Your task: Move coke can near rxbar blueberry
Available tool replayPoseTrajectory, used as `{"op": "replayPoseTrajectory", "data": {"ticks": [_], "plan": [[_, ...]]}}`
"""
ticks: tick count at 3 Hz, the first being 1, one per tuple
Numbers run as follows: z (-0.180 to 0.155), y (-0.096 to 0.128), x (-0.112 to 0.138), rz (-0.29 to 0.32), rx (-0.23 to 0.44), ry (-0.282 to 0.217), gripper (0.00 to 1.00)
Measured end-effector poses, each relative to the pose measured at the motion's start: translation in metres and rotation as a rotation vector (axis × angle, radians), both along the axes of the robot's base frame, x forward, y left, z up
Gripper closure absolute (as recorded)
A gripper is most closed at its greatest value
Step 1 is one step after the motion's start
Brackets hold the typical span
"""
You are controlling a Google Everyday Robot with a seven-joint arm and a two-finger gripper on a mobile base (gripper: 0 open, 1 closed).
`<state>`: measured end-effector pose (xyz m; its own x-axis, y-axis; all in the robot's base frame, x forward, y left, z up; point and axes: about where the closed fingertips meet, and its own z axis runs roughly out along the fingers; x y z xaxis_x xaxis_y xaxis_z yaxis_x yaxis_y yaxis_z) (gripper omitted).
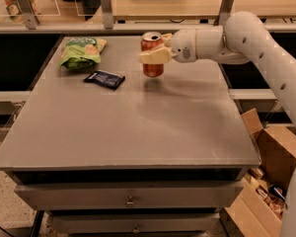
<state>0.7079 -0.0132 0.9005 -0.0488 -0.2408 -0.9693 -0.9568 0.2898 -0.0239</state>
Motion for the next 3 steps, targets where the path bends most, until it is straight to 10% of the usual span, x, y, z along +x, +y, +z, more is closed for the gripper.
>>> {"op": "replayPoseTrajectory", "data": {"ticks": [1, 3], "plan": [[-0.009, 0.028, -0.015, 0.067, -0.011, 0.004, 1.0], [-0.011, 0.063, -0.035, 0.146, 0.035, 0.015, 0.59]]}}
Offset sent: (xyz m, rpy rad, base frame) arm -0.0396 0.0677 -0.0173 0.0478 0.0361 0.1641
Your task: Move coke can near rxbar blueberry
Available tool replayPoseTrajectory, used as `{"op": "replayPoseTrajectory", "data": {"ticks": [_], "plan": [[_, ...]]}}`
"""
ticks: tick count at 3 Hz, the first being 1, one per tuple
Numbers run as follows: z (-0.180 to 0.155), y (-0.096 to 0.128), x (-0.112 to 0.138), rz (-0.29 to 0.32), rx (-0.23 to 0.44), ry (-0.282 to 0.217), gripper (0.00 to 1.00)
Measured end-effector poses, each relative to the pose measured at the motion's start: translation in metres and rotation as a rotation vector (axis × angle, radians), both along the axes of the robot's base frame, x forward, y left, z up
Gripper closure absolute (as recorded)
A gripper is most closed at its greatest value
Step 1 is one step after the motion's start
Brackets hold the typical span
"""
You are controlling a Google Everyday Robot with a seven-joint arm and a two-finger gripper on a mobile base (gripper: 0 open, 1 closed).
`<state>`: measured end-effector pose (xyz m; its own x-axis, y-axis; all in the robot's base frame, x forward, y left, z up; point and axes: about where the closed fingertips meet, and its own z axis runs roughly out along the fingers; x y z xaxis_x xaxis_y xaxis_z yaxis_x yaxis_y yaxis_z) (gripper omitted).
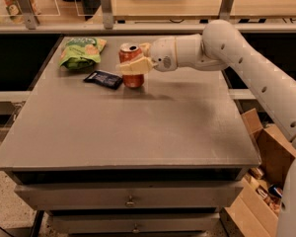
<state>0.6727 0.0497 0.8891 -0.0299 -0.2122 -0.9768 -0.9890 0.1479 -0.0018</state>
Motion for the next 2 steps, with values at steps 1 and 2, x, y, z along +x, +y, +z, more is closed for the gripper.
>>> {"op": "replayPoseTrajectory", "data": {"ticks": [1, 2], "plan": [[0.0064, 0.0088, -0.003, 0.018, 0.01, -0.027, 0.37], [0.0096, 0.0126, -0.0028, 0.019, 0.009, -0.052, 0.13]]}}
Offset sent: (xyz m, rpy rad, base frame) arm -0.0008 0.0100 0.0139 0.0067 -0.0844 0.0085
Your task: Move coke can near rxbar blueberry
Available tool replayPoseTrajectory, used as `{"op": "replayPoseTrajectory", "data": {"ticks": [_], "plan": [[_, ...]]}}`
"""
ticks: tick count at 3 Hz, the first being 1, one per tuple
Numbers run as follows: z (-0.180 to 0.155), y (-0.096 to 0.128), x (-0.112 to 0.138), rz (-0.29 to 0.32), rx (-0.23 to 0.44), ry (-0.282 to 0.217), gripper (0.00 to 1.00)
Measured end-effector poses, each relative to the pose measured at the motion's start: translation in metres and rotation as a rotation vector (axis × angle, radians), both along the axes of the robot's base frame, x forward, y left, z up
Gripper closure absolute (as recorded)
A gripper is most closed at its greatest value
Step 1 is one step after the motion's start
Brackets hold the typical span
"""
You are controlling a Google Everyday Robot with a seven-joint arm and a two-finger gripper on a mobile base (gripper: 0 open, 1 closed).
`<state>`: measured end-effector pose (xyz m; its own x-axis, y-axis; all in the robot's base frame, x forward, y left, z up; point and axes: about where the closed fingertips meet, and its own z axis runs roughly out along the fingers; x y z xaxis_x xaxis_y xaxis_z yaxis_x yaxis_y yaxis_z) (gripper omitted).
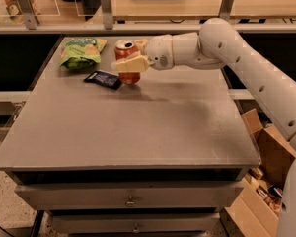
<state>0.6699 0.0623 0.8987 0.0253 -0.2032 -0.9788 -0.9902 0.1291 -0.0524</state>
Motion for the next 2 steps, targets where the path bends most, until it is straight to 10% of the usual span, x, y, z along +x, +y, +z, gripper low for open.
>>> {"op": "replayPoseTrajectory", "data": {"ticks": [2], "plan": [[0.0023, -0.0056, 0.006, -0.018, 0.025, -0.006, 0.0]]}}
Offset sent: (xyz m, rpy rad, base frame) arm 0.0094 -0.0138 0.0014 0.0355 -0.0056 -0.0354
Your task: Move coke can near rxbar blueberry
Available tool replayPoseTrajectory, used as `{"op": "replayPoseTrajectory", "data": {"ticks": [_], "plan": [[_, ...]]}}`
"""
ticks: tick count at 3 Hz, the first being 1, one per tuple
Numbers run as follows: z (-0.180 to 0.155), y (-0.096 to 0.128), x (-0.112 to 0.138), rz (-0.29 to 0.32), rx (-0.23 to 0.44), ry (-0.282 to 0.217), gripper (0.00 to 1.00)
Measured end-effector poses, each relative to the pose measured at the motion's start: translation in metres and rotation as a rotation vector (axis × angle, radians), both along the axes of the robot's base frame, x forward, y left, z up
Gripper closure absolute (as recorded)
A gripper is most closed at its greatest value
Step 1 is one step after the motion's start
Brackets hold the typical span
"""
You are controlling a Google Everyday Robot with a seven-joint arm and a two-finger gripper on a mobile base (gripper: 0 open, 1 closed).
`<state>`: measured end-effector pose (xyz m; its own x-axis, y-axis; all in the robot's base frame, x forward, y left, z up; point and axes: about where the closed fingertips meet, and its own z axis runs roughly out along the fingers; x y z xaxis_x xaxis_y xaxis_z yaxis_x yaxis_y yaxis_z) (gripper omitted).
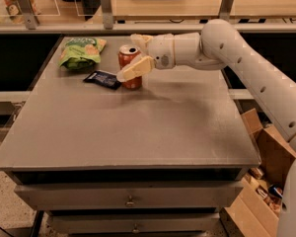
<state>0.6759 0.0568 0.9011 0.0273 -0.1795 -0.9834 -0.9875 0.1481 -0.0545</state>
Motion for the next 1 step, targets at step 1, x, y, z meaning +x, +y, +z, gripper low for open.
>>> {"op": "replayPoseTrajectory", "data": {"ticks": [1], "plan": [[0.0, 0.0001, 0.0, 0.0, 0.0, 0.0, 0.0]]}}
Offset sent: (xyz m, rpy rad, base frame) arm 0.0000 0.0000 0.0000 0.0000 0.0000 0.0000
